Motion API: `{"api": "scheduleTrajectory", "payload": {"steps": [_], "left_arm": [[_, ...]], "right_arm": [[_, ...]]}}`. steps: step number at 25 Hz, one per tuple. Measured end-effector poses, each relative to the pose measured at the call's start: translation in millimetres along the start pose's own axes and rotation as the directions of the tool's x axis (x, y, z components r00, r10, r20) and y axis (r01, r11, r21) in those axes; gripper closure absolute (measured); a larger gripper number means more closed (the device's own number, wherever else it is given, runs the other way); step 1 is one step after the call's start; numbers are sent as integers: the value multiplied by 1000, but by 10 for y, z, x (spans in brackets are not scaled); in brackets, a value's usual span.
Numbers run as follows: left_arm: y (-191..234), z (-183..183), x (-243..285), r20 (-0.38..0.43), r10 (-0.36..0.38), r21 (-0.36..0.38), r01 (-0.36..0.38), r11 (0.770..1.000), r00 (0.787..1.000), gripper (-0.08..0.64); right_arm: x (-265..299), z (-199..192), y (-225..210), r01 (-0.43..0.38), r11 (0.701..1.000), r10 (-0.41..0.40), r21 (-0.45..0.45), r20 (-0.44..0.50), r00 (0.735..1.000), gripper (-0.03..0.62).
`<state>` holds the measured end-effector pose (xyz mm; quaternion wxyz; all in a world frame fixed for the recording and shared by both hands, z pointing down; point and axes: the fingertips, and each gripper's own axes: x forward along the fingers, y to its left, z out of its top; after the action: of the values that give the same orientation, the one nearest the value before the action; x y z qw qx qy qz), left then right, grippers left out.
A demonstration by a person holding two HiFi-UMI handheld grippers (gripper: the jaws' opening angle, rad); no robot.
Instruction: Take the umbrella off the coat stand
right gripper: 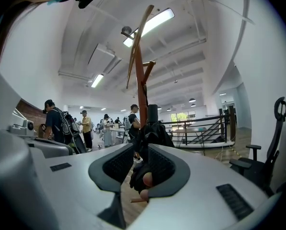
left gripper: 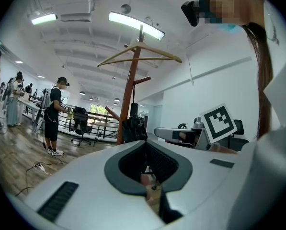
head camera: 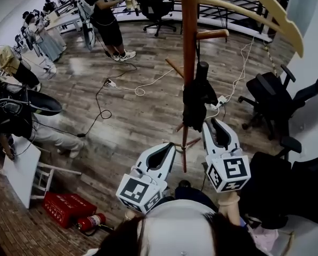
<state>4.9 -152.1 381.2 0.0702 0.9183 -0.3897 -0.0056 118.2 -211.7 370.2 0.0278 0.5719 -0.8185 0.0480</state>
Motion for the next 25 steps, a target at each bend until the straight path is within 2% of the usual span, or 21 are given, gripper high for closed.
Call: {"api": "scheduleTrajectory", "payload": {"steps": [13, 25], "left_arm": [[189, -12, 183, 0, 52, -11, -52, 999, 999, 551], [397, -53, 350, -21, 71, -20, -72, 997, 997, 551]], "right_arm": [[325, -127, -105, -44, 999, 45, 25, -44, 998, 430], [657, -310, -158, -79, 994, 87, 73, -108, 990, 371]]}}
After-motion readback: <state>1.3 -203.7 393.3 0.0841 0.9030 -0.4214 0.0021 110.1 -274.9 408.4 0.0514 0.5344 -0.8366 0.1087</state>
